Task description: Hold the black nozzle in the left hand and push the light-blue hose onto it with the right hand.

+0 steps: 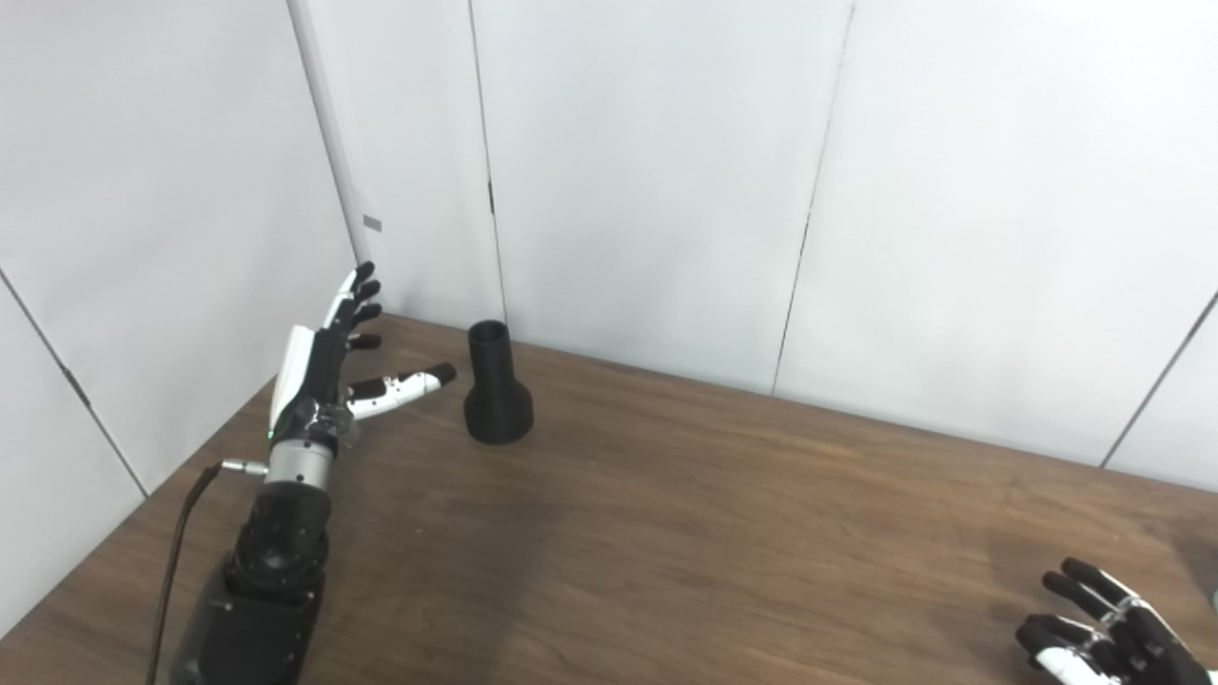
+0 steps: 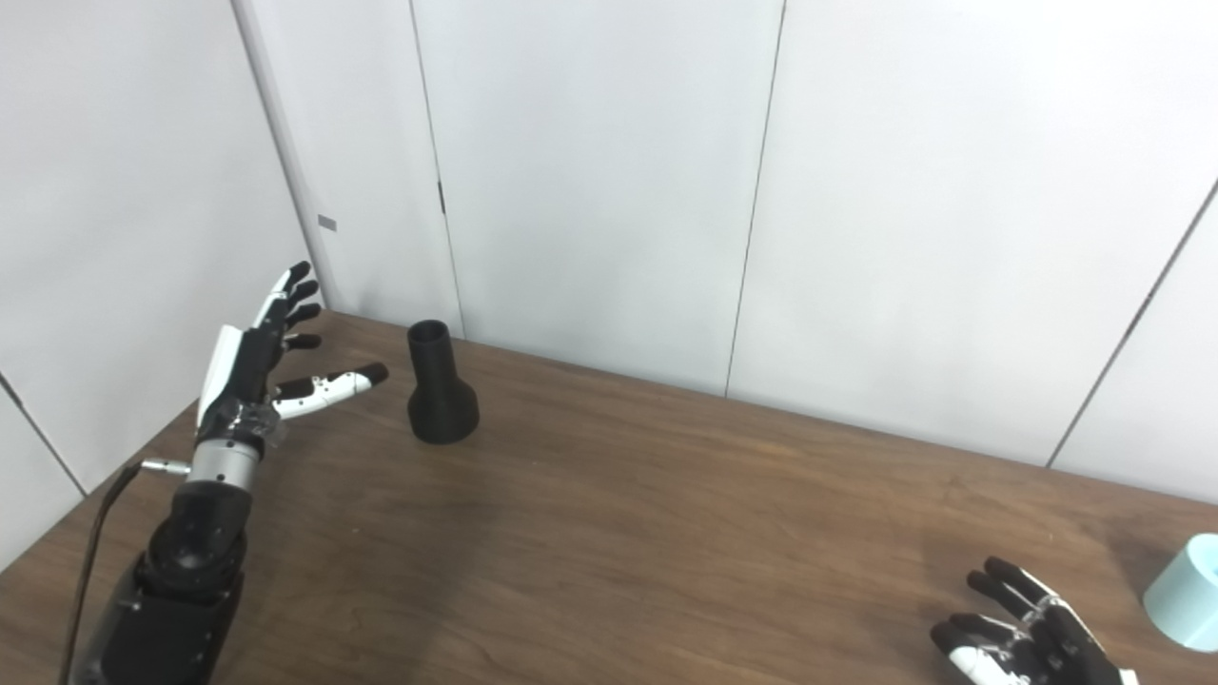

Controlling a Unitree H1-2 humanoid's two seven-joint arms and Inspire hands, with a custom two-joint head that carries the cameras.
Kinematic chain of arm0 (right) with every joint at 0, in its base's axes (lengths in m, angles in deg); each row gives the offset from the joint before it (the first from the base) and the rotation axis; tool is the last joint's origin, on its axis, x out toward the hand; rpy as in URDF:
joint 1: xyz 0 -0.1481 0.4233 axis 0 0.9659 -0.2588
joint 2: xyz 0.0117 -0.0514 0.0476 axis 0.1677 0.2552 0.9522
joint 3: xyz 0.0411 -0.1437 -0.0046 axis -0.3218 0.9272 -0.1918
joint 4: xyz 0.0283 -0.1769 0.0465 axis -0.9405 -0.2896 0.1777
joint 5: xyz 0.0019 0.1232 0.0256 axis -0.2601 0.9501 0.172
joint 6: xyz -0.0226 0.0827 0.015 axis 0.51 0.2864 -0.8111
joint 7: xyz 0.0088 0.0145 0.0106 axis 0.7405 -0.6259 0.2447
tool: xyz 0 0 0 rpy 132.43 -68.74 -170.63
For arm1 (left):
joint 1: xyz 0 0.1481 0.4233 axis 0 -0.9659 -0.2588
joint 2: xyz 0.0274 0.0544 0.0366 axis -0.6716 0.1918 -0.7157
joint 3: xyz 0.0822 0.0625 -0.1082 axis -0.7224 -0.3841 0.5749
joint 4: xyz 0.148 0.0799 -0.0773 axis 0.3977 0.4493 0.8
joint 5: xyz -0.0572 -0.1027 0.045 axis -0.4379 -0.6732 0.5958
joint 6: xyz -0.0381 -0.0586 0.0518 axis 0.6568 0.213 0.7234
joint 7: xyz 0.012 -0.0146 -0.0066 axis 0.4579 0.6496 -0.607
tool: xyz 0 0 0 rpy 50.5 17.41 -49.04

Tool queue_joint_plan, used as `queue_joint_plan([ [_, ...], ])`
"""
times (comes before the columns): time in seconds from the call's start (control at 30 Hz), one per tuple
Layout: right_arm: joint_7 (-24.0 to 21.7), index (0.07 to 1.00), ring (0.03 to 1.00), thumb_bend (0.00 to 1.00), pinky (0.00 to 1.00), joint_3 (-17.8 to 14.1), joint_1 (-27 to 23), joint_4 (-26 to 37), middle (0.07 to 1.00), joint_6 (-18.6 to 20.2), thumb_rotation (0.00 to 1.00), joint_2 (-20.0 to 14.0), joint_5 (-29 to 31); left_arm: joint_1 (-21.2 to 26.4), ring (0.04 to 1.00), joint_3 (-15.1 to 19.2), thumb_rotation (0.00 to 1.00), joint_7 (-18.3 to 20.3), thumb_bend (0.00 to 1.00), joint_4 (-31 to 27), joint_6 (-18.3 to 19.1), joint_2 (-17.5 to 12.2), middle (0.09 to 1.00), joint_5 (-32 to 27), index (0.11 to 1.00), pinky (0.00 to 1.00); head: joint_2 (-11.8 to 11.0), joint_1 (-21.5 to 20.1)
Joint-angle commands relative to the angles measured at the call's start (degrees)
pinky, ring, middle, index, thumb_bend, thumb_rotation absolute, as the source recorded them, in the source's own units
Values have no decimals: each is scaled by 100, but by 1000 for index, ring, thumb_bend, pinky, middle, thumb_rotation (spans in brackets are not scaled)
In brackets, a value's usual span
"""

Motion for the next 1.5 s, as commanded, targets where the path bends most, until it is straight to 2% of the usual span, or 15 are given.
queue_joint_plan([
  [0.0, -52, 703, 537, 603, 350, -13, -103, 270, 703, -86, 74, -13, 53, 291, 993, -74, 273, 187, 971, -21, 115, -306, 997, -29, 1000, 942, 4, -4],
  [0.1, -54, 709, 540, 587, 352, -7, -81, 313, 712, -51, 60, -18, 41, 383, 1000, -197, 331, 352, 999, 68, 343, -410, 1000, -6, 1000, 981, 14, -33],
  [0.2, -41, 710, 538, 588, 352, 10, -67, 365, 711, -6, 76, -23, -7, 497, 1000, -318, 316, 547, 1000, 225, 362, -517, 1000, -69, 1000, 936, 26, -54],
  [0.27, -38, 710, 537, 584, 348, 11, -62, 389, 711, 2, 54, -14, -6, 556, 1000, -356, 301, 649, 1000, 296, 356, -542, 1000, -127, 1000, 895, 30, -62],
  [0.33, -26, 711, 535, 579, 350, 25, -58, 412, 710, 22, 47, -14, -37, 606, 1000, -399, 320, 719, 1000, 340, 403, -551, 1000, -123, 1000, 879, 37, -74],
  [0.5, -30, 707, 529, 550, 355, 58, -51, 474, 709, 48, 25, -7, -65, 674, 1000, -564, 349, 741, 1000, 376, 543, -519, 1000, 4, 1000, 928, 38, -113],
  [0.63, -1, 708, 513, 555, 355, 120, -35, 545, 700, 28, 31, -25, -214, 723, 1000, -627, 326, 660, 1000, 483, 497, -379, 1000, -29, 1000, 877, 49, -165],
  [0.8, -5, 728, 521, 500, 381, 167, -17, 597, 723, 21, 0, -14, -324, 807, 1000, -645, 325, 634, 1000, 614, 435, -198, 1000, -124, 1000, 975, 36, -181],
  [0.93, -17, 739, 526, 477, 379, 212, -2, 638, 735, -27, 0, -19, -386, 900, 991, -759, 296, 430, 977, 921, -32, -105, 1000, 57, 1000, 922, 43, -241],
  [1.03, -38, 746, 534, 458, 389, 216, 13, 691, 745, -10, 0, -18, -377, 952, 975, -841, 268, 318, 954, 1045, -60, -21, 958, 151, 980, 955, 48, -247],
  [1.2, 0, 772, 546, 420, 392, 199, 35, 803, 757, 91, 0, 32, -355, 1042, 978, -970, 319, 203, 994, 1266, -48, 32, 977, 305, 962, 930, 58, -293],
  [1.47, 27, 776, 552, 416, 407, 254, 84, 1028, 760, 246, 0, 42, -484, 1196, 945, -1121, 312, 5, 983, 1697, -288, 84, 936, 397, 950, 925, 81, -328],
])
